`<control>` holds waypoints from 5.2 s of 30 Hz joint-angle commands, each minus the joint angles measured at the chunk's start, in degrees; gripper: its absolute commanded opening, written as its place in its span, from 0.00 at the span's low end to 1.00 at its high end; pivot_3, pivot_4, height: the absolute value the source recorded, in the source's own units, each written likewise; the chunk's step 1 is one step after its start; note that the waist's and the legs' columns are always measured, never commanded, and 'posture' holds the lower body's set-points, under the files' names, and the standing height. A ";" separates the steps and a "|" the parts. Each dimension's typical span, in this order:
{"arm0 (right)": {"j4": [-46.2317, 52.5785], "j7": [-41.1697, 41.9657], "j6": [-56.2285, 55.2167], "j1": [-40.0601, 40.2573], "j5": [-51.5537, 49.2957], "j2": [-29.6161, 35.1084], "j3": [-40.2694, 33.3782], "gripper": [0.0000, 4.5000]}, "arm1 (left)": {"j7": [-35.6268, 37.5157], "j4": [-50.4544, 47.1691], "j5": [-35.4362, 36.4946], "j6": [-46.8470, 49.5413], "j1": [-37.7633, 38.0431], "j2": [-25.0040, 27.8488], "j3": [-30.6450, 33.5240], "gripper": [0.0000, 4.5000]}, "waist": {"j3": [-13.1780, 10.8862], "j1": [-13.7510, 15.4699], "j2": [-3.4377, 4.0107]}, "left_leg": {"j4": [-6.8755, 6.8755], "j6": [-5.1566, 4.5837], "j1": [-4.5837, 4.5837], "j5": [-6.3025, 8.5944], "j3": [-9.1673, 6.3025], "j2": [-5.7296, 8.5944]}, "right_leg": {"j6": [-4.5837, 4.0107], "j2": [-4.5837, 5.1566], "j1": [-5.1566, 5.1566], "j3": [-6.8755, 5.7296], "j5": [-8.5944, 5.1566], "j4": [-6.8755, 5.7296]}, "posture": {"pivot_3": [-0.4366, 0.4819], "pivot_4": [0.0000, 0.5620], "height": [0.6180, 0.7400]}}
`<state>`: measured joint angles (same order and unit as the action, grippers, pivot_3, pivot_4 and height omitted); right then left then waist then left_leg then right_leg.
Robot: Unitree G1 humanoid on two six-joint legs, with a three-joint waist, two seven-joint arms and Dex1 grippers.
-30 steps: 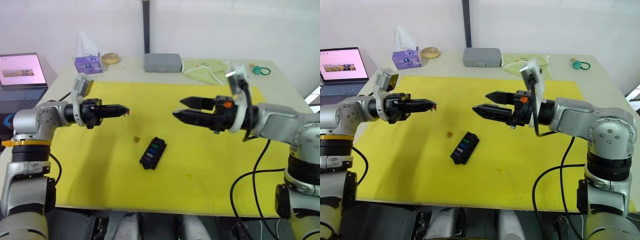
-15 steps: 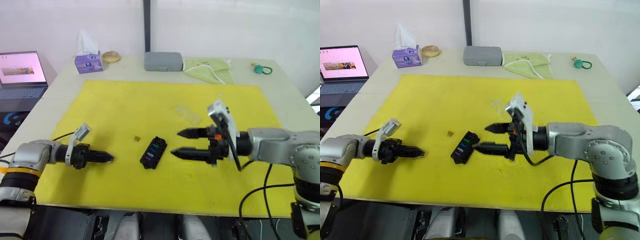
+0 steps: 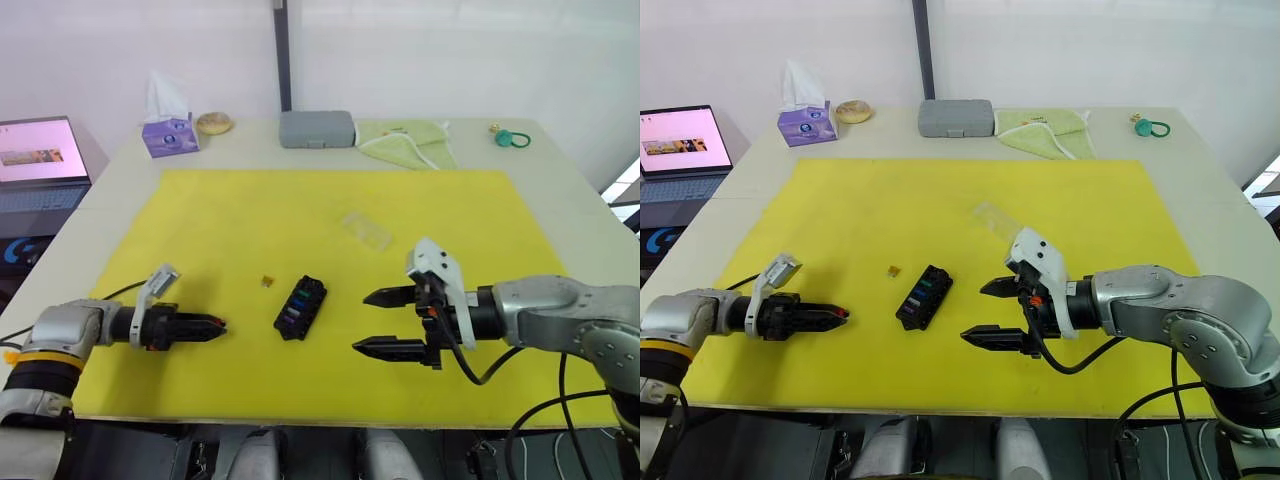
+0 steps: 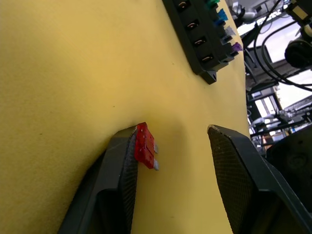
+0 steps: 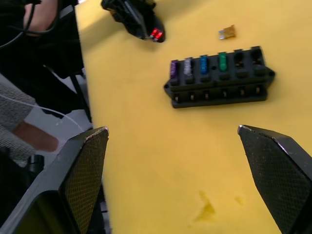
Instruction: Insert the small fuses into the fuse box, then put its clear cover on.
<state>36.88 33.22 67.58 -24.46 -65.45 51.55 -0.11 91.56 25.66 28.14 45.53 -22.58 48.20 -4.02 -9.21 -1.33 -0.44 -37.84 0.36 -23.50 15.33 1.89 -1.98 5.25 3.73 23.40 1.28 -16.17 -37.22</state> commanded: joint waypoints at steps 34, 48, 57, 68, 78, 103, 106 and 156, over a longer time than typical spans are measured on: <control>-0.51 3.63 -3.32 0.45 6.80 -0.98 0.32 1.00 | -19.33 -16.31 6.03 -8.69 -4.94 -6.70 17.03 0.01 | -0.10 0.59 -0.26 | 0.45 0.32 -1.05 -0.19 0.10 0.47 | 0.14 0.94 1.05 -0.40 0.12 0.16 | 0.48 0.27 0.97; -1.24 5.11 -4.19 0.00 9.14 -2.13 1.46 1.00 | -8.00 -14.73 9.66 10.20 3.22 4.23 6.09 0.01 | -0.14 0.67 -0.33 | -0.11 0.28 -0.95 -0.19 0.01 0.10 | 0.21 -0.14 0.86 -0.43 0.15 -0.13 | 0.48 0.27 0.97; -0.68 4.80 -3.56 0.54 9.24 -2.53 0.67 1.00 | -5.06 -6.90 5.90 7.63 2.43 6.41 2.94 0.55 | -0.21 0.46 -0.45 | -0.16 0.27 -0.93 -0.18 0.04 0.11 | 0.24 -0.16 0.87 -0.41 0.17 -0.21 | 0.48 0.27 0.97; -1.32 5.13 -4.14 0.09 10.85 -3.62 1.80 1.00 | -3.33 -4.44 5.98 4.73 7.21 9.69 5.02 0.55 | -0.20 0.18 -0.44 | -0.15 0.27 -0.86 -0.17 0.08 -0.07 | 0.22 -0.19 0.93 -0.40 0.16 -0.40 | 0.48 0.27 0.97; -0.21 4.07 -3.66 1.77 10.50 -3.45 -0.10 1.00 | -13.79 -25.85 15.37 11.85 23.59 5.47 17.90 0.55 | -0.19 0.25 -0.43 | -0.16 0.23 -0.87 -0.15 0.22 -0.05 | 0.24 0.05 0.93 -0.31 0.17 -0.32 | 0.48 0.27 0.97; -0.92 3.90 -3.23 1.01 10.42 -4.54 0.43 1.00 | -33.13 -32.66 18.53 10.65 23.23 -10.04 19.08 0.55 | -0.08 2.15 -0.25 | -0.23 0.17 -0.23 -0.10 0.09 0.16 | 0.02 0.14 -0.01 -0.40 0.05 0.02 | 0.48 0.27 0.97; -0.58 3.41 -3.07 1.24 10.21 -4.74 0.25 1.00 | -34.12 -31.20 17.72 10.45 22.37 -10.47 18.35 0.43 | -0.08 2.15 -0.25 | -0.23 0.16 -0.12 -0.10 0.09 0.20 | 0.01 0.23 -0.15 -0.39 0.04 0.04 | 0.48 0.27 0.97; 0.59 1.82 -2.78 1.93 9.95 -4.66 -0.01 1.00 | 0.94 -11.66 3.11 2.74 0.48 3.09 -10.50 0.71 | -0.08 0.80 -0.23 | 0.17 0.12 -0.77 -0.09 0.59 0.46 | 0.18 0.78 0.85 -0.55 0.13 0.06 | 0.48 0.27 0.97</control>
<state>35.01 35.58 64.74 -22.67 -54.40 47.05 1.70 91.86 15.01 31.44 46.73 -23.37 53.08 -10.51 -9.28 -0.53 -0.67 -37.81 0.40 -24.31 15.29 2.47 -1.53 5.44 4.49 24.23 0.72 -16.04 -37.19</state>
